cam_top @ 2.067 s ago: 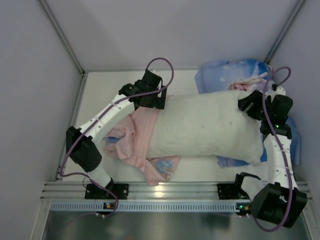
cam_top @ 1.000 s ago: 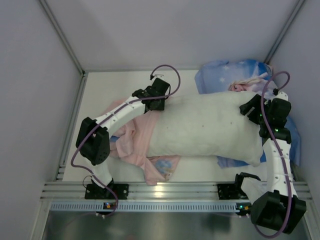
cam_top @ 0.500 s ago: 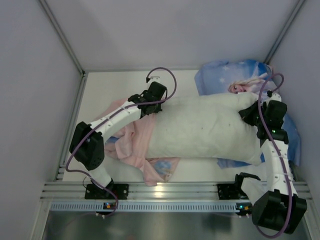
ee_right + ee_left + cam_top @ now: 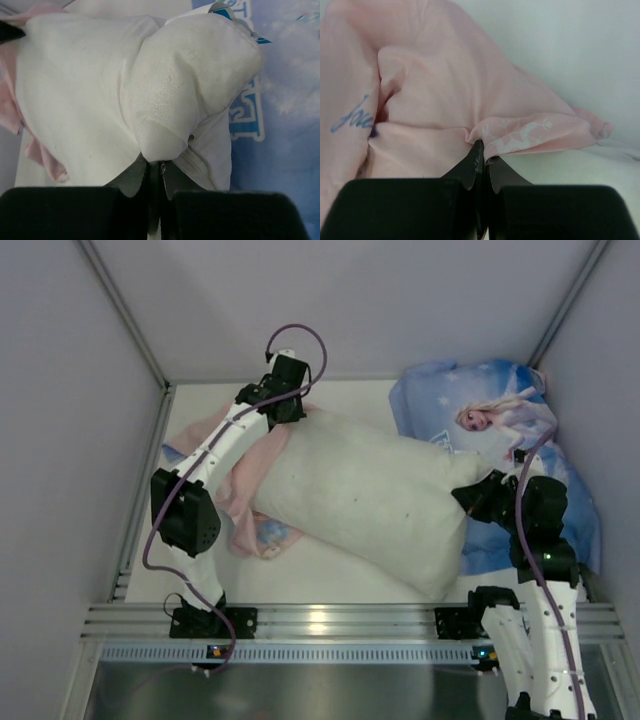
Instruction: Remove the pillowcase from the pillow
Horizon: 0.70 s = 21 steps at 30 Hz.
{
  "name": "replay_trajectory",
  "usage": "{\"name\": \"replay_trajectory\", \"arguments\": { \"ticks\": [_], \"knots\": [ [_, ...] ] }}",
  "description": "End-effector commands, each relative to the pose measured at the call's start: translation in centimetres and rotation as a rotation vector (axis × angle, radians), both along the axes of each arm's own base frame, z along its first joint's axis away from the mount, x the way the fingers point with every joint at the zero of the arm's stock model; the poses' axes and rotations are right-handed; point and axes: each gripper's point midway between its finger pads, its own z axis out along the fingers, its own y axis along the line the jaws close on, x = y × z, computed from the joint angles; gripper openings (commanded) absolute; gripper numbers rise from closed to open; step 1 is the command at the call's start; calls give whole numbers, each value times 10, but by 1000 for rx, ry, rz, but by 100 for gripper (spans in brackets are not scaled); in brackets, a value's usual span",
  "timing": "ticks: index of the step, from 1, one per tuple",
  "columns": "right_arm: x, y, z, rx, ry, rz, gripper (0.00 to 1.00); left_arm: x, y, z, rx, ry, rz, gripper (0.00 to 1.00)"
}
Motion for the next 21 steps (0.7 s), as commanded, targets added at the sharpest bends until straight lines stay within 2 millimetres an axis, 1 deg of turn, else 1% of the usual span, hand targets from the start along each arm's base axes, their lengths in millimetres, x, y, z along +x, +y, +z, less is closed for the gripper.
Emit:
{"name": "replay_trajectory", "arguments": {
  "ticks": [1,4,5,9,14,15,17,18,19,20,21],
  "knots": [
    [-27,10,3,23,15,34,0,27,45,12,-8,-45,134,0],
    [-38,12,14,35,-18,31,0,30,57,-15,-52,18,172,0],
    [-43,14,16,43,-24,39,0,30,60,-26,-59,46,179,0],
    [-50,19,21,57,-23,60,0,33,66,-45,-64,78,212,0],
    [-67,20,34,43,-45,67,0,39,72,-49,-69,73,237,0],
    [-71,20,41,37,-62,66,0,40,76,-52,-68,77,245,0],
    [-73,20,40,26,-62,73,0,40,77,-51,-78,77,245,0],
    [-70,20,34,21,-44,76,0,39,78,-47,-89,73,239,0],
    [-67,19,30,4,-37,89,4,35,74,-51,-108,88,218,0],
    [-64,24,27,9,-32,126,17,32,70,-50,-125,88,196,0],
    [-57,27,14,22,20,155,49,26,67,-36,-149,61,167,0]
  ]
}}
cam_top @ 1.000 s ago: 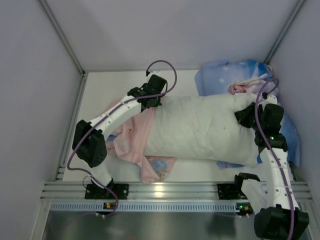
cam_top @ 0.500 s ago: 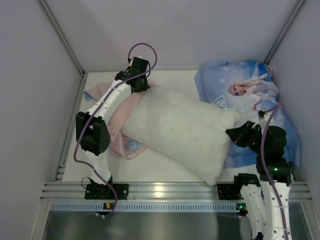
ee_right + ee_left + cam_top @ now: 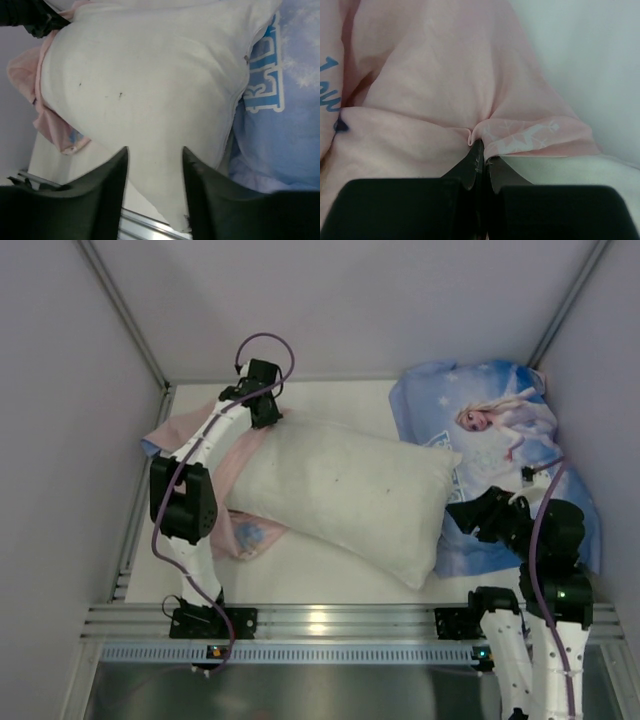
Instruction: Remove the pillowcase from the pillow
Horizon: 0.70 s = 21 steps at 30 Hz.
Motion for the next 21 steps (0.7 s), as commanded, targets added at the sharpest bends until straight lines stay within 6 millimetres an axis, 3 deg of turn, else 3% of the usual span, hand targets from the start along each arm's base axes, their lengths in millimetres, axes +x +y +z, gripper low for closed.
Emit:
{"name": "replay_trajectory", "arguments": {
  "ticks": [1,2,3,4,8,9,11,15,17,21],
  "knots": [
    [9,14,-21,9,86,125,62,-16,-4,8,-62,-37,-45,0],
    [18,17,-20,21,75,144,67,-23,-5,10,-78,-44,-56,0],
    [27,19,-27,42,109,155,73,-33,-4,28,-96,-85,-58,0],
    [33,19,-25,58,102,146,75,-40,-4,29,-108,-91,-70,0],
    [76,-9,-23,-3,62,-19,94,-73,-10,40,-175,-130,-127,0],
    [91,-12,-26,-7,82,-30,97,-78,-10,52,-185,-159,-141,0],
    [105,-10,-31,2,107,-12,98,-84,-8,60,-189,-178,-146,0],
    [137,-9,-53,24,164,-2,98,-93,-11,57,-205,-167,-163,0],
    [150,-6,-52,23,127,14,98,-96,-15,56,-230,-160,-179,0],
    [171,-10,-77,-26,180,0,98,-102,-18,58,-248,-161,-192,0]
  ]
}}
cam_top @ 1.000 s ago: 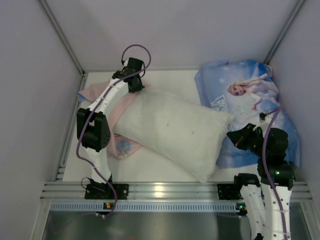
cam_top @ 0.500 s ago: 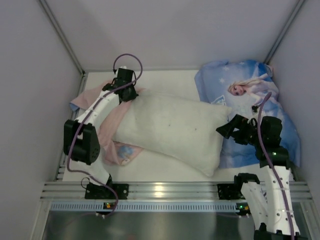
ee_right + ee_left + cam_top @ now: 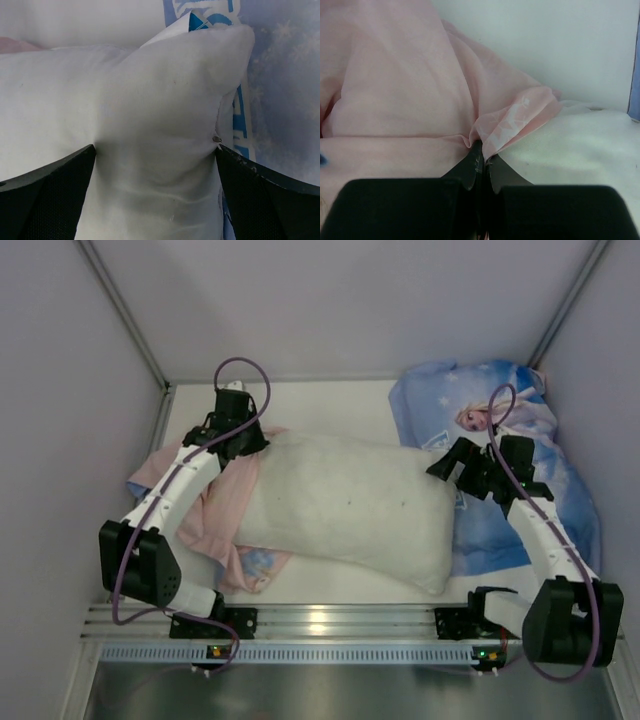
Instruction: Remove the pillowcase from the pillow
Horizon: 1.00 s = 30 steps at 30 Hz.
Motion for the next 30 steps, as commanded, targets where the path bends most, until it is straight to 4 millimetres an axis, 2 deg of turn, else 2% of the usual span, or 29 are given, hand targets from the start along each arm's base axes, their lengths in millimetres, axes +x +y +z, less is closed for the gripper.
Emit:
{"name": "replay_trajectory", "arguments": {
  "ticks": [1,3,4,6,7,8,11,13,14,16,17,19,20,22,23,24,27,28,30],
  "knots": [
    [39,0,22,-52,-142,13,98,-4,-11,21,-67,-62,-41,0],
    [45,8,17,-16,-135,51,93,-6,-10,24,-69,-69,-41,0],
    [44,20,19,22,-137,88,90,-7,-11,24,-70,-71,-44,0],
    [47,28,21,40,-153,96,74,-7,-11,22,-64,-69,-49,0],
    [43,45,21,37,-157,135,66,-7,-11,23,-64,-69,-48,0],
    [41,50,23,34,-173,141,42,-6,-12,23,-68,-68,-49,0],
    [34,57,32,31,-197,122,0,-2,-12,21,-65,-62,-45,0],
    [28,58,38,38,-208,104,0,2,-12,19,-58,-60,-37,0],
    [22,56,52,44,-246,87,0,5,-9,20,-46,-65,-20,0],
    [13,47,62,24,-262,38,0,9,-3,18,-25,-65,13,0],
    [5,42,83,26,-323,13,0,13,4,20,-6,-76,59,0],
    [-6,31,96,9,-349,-48,0,17,13,21,11,-79,108,0],
    [-16,27,119,13,-414,-65,0,19,16,22,16,-84,139,0],
    [-27,14,126,-12,-417,-125,0,25,34,21,59,-76,234,0],
    [-36,11,142,-4,-455,-142,0,27,41,22,60,-73,277,0],
    [-39,7,146,-9,-463,-161,0,28,54,26,90,-67,337,0],
    [-55,-3,155,-23,-468,-204,0,34,89,16,78,-28,473,0],
    [-58,-10,156,-40,-470,-240,0,34,110,10,61,1,519,0],
    [-69,-18,163,-56,-488,-271,0,33,129,3,22,27,579,0]
  ]
}}
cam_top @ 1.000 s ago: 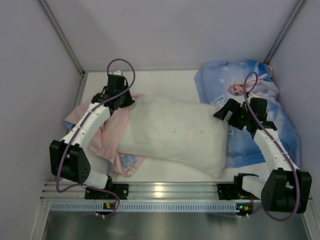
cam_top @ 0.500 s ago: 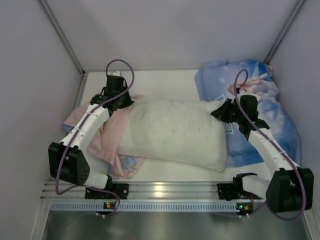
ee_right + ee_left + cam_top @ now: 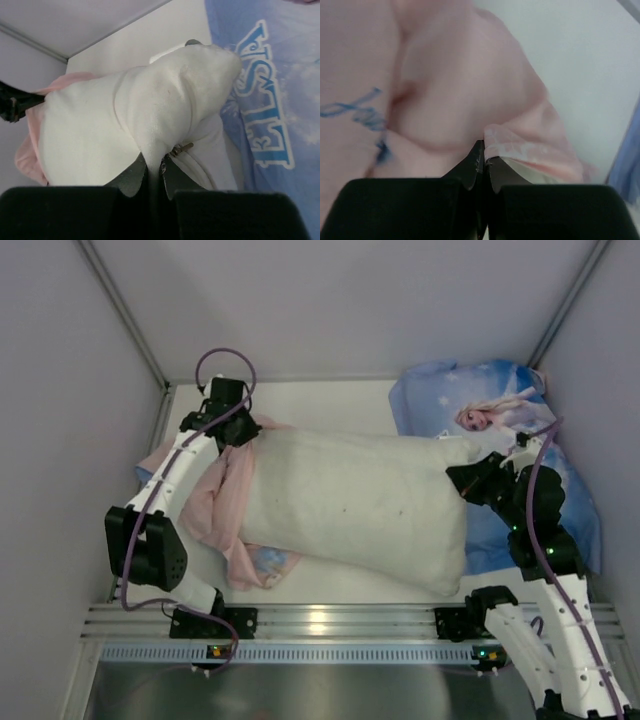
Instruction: Remove the pillowcase from the pillow
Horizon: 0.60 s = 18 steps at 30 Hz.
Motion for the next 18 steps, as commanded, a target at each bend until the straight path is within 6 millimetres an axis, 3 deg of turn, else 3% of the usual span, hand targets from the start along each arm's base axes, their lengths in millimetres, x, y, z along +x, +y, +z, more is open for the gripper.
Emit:
{"name": "replay_trajectory", "arguments": {
  "ticks": [1,7,13,15,18],
  "knots": [
    [-10,-49,37,-54,-90,-254,0,8,131,-3,103,11,415,0],
    [-18,-53,46,-64,-89,-271,0,-20,212,-1,112,26,672,0],
    [-11,-61,32,-97,-39,-313,0,-8,175,-2,-54,-6,495,0],
    [-15,-82,35,-115,-43,-425,0,-8,177,-5,-38,4,489,0],
    [-26,-103,59,-127,-90,-540,0,-17,187,-11,34,25,514,0]
  ]
}}
